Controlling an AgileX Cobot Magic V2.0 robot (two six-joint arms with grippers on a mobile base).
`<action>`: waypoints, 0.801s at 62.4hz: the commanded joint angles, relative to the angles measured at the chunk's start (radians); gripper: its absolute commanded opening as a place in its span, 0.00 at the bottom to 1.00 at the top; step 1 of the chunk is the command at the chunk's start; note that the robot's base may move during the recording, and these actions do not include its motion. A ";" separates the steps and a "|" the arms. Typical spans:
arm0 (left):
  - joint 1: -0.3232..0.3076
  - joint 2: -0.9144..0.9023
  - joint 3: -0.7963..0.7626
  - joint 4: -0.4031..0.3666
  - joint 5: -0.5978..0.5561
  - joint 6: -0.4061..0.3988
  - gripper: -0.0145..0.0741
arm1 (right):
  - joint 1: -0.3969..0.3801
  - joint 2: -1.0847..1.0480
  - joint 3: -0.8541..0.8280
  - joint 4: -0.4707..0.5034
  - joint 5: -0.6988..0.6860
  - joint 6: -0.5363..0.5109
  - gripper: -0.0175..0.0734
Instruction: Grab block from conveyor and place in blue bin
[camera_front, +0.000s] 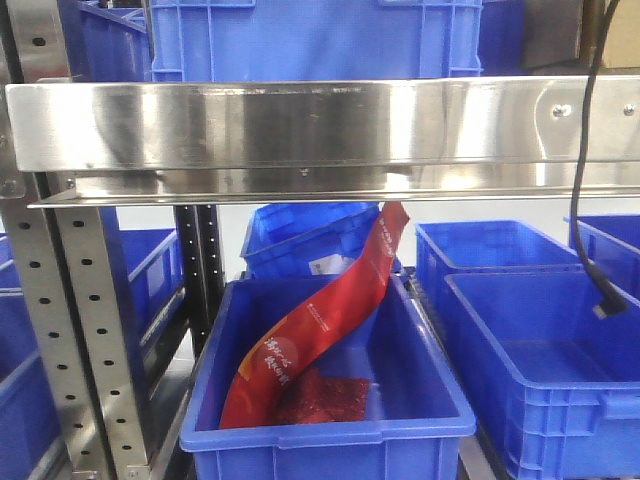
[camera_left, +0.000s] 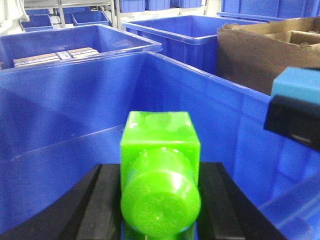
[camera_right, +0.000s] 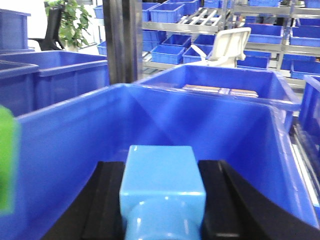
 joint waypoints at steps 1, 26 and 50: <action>0.023 -0.005 -0.012 -0.002 -0.044 -0.002 0.32 | -0.021 0.005 -0.009 0.000 -0.032 -0.004 0.01; 0.023 0.003 -0.012 -0.002 -0.065 -0.002 0.65 | -0.029 0.011 -0.009 0.000 -0.041 -0.004 0.65; 0.021 -0.010 -0.012 0.000 -0.059 -0.002 0.45 | -0.029 -0.010 -0.011 0.000 -0.074 -0.004 0.49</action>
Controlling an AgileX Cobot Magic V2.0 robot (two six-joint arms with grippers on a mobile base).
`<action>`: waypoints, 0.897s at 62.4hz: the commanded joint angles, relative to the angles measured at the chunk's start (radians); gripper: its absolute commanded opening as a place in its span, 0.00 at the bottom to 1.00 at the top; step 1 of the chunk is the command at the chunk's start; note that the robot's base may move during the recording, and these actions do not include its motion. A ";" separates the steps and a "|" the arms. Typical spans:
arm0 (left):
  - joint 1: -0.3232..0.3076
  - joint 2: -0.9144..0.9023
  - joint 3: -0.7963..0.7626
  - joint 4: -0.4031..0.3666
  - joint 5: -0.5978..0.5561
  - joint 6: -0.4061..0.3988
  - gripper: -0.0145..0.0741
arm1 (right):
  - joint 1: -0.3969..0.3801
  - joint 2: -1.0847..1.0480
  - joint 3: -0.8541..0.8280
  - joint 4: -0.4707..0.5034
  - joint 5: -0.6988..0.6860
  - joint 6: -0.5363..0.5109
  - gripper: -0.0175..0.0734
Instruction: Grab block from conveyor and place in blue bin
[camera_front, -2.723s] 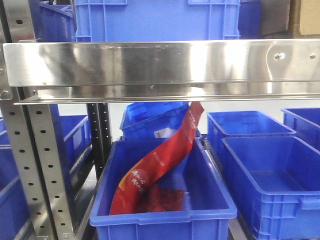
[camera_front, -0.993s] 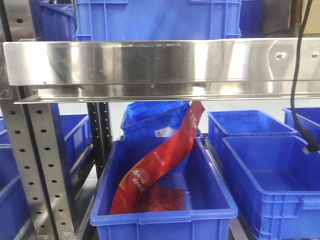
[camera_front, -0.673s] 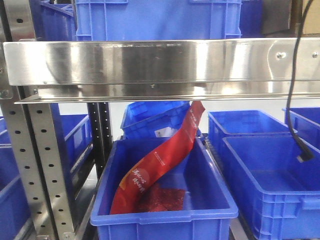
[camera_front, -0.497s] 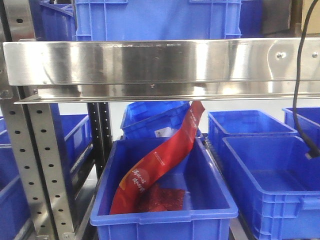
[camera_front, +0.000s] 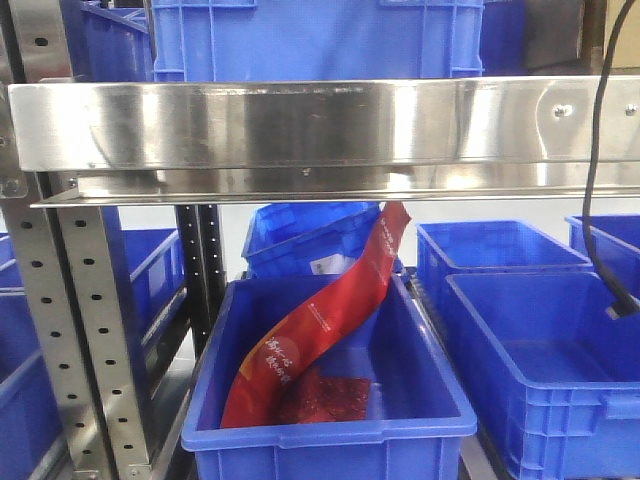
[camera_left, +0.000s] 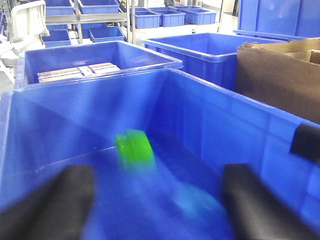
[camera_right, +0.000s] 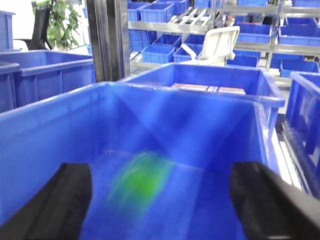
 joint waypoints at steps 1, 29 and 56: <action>-0.002 -0.017 -0.012 0.000 -0.009 -0.002 0.42 | -0.004 -0.026 -0.011 0.000 -0.041 -0.004 0.45; 0.031 -0.123 -0.008 -0.002 0.124 -0.002 0.04 | -0.076 -0.120 -0.007 0.098 0.074 -0.002 0.02; 0.116 -0.430 0.324 -0.022 0.068 -0.002 0.04 | -0.123 -0.351 0.110 0.105 0.048 -0.002 0.01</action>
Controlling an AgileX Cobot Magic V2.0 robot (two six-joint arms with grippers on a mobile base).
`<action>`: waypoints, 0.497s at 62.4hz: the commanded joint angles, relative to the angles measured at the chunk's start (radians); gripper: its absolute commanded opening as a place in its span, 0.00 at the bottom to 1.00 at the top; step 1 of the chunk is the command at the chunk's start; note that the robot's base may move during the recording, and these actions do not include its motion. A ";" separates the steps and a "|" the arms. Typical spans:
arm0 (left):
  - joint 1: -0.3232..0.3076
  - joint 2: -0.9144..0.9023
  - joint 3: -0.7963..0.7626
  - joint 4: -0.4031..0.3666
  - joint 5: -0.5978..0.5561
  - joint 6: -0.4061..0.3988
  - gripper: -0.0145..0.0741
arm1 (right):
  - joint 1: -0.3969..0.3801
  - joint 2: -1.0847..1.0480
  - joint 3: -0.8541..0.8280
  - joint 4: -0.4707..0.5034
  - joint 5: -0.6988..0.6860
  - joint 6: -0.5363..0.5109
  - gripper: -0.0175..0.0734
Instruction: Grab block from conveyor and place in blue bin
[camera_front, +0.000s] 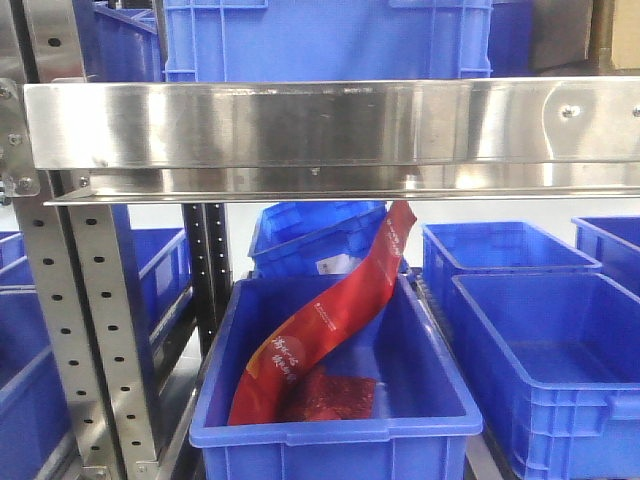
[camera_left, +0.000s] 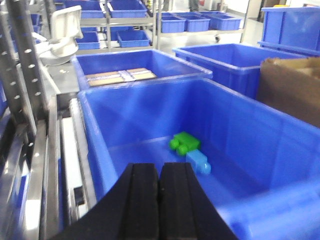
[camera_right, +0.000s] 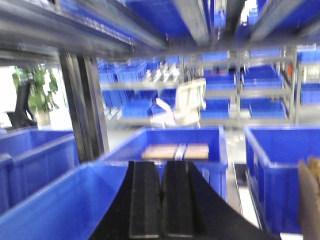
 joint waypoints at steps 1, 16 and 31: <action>0.012 -0.088 0.107 -0.009 -0.064 -0.002 0.04 | -0.005 -0.049 0.067 0.001 -0.021 0.000 0.01; 0.074 -0.302 0.420 -0.008 -0.197 -0.002 0.04 | -0.005 -0.184 0.348 0.001 -0.139 0.000 0.01; 0.194 -0.513 0.668 -0.010 -0.199 -0.002 0.04 | -0.005 -0.341 0.629 0.001 -0.194 0.000 0.01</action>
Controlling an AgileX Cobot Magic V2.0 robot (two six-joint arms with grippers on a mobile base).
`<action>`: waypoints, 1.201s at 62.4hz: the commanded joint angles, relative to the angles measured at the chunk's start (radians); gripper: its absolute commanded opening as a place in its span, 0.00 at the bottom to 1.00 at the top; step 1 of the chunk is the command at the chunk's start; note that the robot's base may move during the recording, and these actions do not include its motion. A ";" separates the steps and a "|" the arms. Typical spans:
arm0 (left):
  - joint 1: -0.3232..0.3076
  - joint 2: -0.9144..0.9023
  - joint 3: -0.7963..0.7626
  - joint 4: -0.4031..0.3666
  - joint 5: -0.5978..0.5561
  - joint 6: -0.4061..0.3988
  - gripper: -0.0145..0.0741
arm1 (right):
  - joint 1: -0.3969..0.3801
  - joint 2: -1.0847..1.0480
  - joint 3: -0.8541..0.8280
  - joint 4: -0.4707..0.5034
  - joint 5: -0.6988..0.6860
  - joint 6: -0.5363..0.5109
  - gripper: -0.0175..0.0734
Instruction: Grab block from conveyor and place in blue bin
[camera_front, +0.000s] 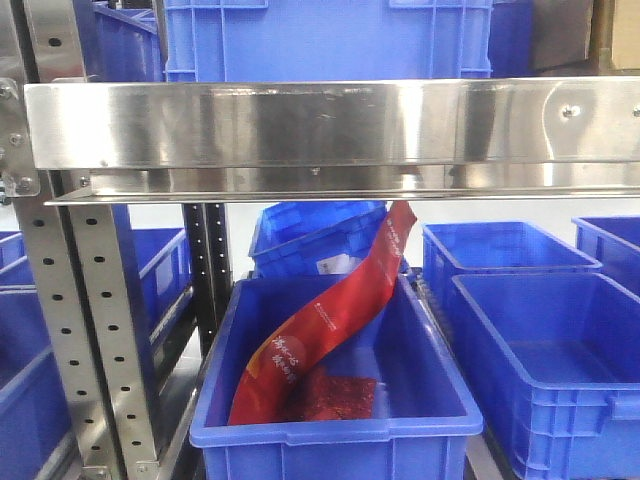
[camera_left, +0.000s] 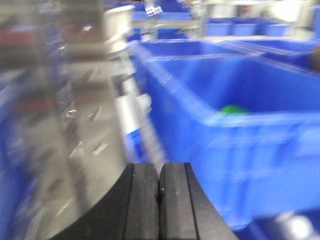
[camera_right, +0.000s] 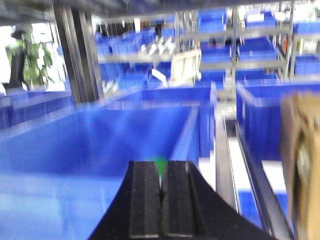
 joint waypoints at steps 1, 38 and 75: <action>0.037 -0.086 0.079 -0.008 -0.020 -0.002 0.04 | -0.005 -0.068 0.072 0.001 -0.039 0.000 0.01; 0.067 -0.656 0.454 -0.008 0.048 -0.002 0.04 | -0.005 -0.511 0.483 0.001 -0.024 0.000 0.01; 0.067 -0.761 0.454 -0.010 0.057 -0.002 0.04 | -0.001 -0.777 0.533 0.001 0.069 0.000 0.01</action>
